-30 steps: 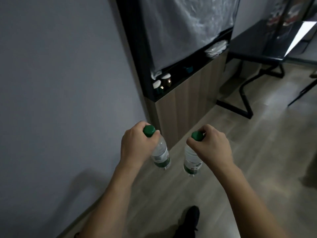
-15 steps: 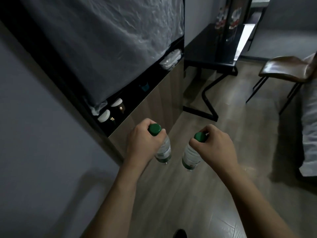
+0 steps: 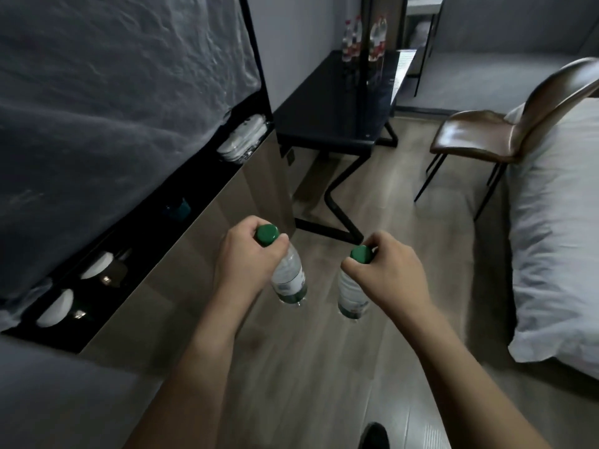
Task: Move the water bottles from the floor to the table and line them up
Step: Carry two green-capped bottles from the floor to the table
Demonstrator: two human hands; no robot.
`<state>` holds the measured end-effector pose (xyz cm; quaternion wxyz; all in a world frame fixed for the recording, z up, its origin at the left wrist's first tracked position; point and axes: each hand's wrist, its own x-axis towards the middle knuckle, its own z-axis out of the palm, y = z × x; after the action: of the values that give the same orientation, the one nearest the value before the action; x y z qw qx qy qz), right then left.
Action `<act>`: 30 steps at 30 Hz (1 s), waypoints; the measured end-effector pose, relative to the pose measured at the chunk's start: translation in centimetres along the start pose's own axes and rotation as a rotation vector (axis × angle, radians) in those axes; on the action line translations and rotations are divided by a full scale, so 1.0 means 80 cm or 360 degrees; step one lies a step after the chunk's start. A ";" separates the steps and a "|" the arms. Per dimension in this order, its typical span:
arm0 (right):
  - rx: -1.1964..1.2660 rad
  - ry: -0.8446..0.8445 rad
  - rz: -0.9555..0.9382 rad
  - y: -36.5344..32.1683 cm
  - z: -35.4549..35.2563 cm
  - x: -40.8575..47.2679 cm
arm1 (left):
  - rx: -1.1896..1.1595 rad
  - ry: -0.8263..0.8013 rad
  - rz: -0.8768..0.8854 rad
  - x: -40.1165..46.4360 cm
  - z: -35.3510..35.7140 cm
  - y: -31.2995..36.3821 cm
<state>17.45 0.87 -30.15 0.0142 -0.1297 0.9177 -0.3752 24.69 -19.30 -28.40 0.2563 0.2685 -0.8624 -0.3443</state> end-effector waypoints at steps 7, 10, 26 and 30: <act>0.0023 0.0081 0.0050 0.049 -0.047 0.139 | -0.0105 -0.0038 0.0069 0.090 0.103 0.073; 0.0011 0.0133 0.0075 0.065 -0.056 0.199 | -0.0097 -0.0074 0.0096 0.133 0.146 0.092; 0.0045 0.0233 0.0154 0.107 -0.083 0.537 | -0.0143 -0.0238 0.0209 0.418 0.342 0.177; 0.0072 0.0243 0.0167 0.129 -0.092 0.611 | -0.0204 -0.0217 0.0183 0.474 0.393 0.195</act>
<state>-33.05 0.85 -28.54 -0.0331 -0.0520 0.9130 -0.4033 -26.99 -19.57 -27.12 0.2329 0.1778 -0.8680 -0.4009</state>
